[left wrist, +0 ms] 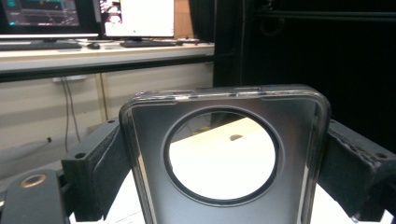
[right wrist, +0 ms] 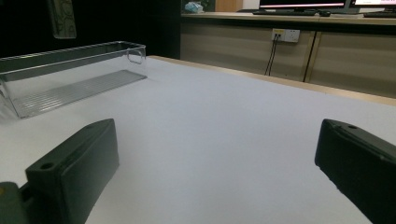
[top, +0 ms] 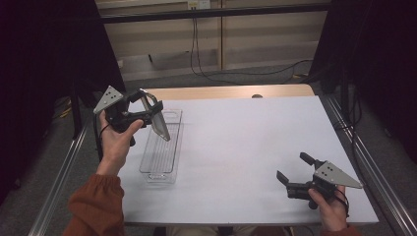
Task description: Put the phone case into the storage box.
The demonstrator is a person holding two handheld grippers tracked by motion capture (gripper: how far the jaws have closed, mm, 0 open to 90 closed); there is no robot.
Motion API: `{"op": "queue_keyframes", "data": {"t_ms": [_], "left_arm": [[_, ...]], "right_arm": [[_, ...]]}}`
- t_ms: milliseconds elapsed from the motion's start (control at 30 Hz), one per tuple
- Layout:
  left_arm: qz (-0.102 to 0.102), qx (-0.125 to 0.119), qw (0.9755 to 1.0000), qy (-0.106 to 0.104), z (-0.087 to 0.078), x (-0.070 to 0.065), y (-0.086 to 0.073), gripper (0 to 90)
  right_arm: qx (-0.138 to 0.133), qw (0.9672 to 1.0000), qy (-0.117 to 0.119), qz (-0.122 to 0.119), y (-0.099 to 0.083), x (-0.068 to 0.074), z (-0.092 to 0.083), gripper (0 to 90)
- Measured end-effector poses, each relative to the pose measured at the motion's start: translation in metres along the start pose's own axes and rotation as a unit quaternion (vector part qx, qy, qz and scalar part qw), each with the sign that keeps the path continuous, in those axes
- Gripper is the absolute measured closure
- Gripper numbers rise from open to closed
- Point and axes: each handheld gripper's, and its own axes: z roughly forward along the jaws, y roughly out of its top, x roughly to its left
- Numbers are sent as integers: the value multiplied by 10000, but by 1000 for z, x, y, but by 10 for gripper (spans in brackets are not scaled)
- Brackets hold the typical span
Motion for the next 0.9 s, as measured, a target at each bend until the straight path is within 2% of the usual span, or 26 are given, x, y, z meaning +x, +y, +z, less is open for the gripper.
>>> {"op": "queue_keyframes", "data": {"t_ms": [200, 233, 333, 400, 500, 567, 633, 667, 700, 733, 900], "left_arm": [[-46, 15, 9999, 120, 11, 5, -3, 113], [44, 49, 9998, 180, 12, 6, -3, 112], [30, 48, 9996, 265, 17, 6, -5, 113], [175, 76, 9989, 417, 19, 6, -6, 112], [56, 45, 9992, 383, 24, 9, -9, 112], [152, 144, 9986, 476, 27, 12, -11, 112], [35, 172, 9986, 505, 32, 16, -15, 112], [40, 216, 9983, 546, 34, 18, -17, 112], [77, 269, 9978, 603, 36, 20, -19, 112], [106, 325, 9974, 635, 38, 22, -21, 112], [-54, 312, 9970, 705, 49, 24, -27, 112]], "right_arm": [[-16, 10000, 21, 1, 0, -1, 0, 0], [-14, 10000, 21, 13, 0, -1, 0, 0], [-15, 10000, 9, 10, 0, 0, 0, 0], [-10, 10000, 2, 20, 0, 0, 0, 0], [-18, 10000, 31, 15, 0, -1, 0, 0], [-6, 10000, 33, 3, 0, 0, 1, 0], [-15, 10000, 27, 38, 0, 0, 1, 0], [-20, 10000, 26, 47, 0, 0, 1, 0], [-13, 10000, 49, -48, 0, -1, 1, 0], [7, 10000, 59, -17, 0, 0, 1, 0], [-15, 10000, 53, -24, -1, 0, 2, 0]]}}
